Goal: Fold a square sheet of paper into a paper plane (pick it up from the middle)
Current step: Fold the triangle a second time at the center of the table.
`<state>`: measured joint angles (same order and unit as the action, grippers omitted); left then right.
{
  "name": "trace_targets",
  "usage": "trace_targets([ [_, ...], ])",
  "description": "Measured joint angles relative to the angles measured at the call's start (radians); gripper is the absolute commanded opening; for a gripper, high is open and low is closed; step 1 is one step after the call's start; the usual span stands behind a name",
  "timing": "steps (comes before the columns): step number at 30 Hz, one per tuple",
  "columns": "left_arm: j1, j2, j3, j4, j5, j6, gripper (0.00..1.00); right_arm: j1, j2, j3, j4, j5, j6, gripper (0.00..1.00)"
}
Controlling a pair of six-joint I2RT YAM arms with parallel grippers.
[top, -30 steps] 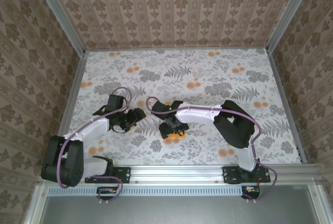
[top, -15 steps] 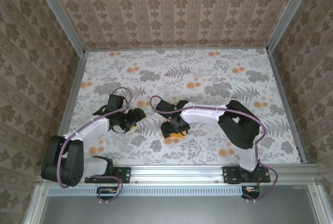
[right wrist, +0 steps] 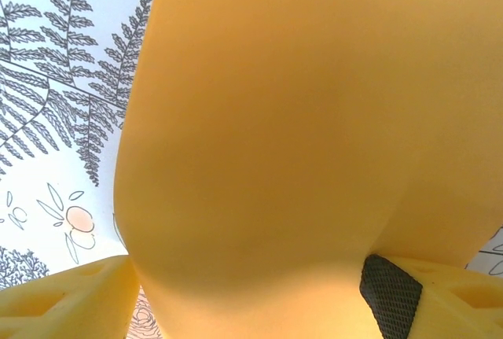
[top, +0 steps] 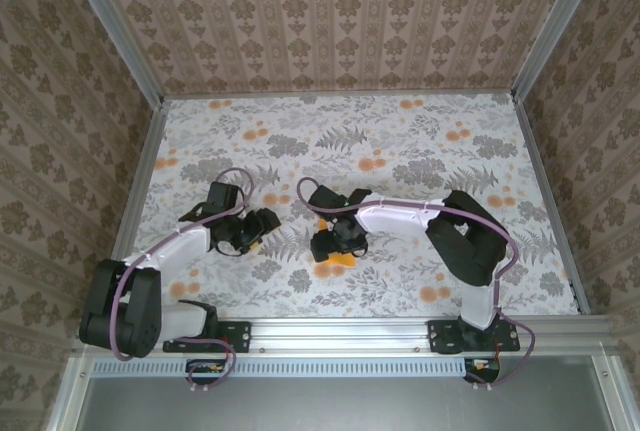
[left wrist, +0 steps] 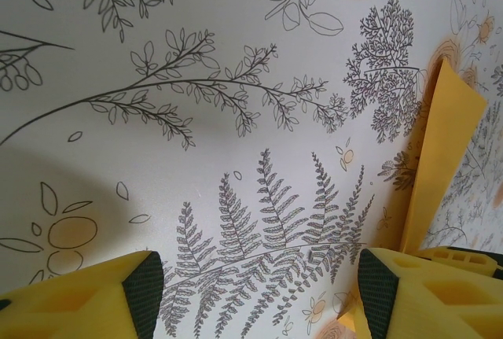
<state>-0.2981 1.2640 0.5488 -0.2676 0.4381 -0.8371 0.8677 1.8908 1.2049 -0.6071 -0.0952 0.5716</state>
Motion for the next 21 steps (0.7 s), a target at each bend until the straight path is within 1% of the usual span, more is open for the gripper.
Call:
trace_targets([
  [10, 0.000, 0.006, 0.000, 0.000, 0.003, 0.003, 0.69, -0.023, -0.012, -0.021, 0.024, -0.050, -0.006, 0.82],
  [18, 0.000, 0.006, 0.000, 0.000, 0.005, 0.003, 0.69, -0.030, -0.014, -0.024, 0.025, -0.059, -0.023, 0.77],
  [21, -0.002, 0.006, 0.000, 0.009, 0.023, 0.003, 0.69, -0.035, -0.017, -0.032, 0.030, -0.064, -0.026, 0.75],
])
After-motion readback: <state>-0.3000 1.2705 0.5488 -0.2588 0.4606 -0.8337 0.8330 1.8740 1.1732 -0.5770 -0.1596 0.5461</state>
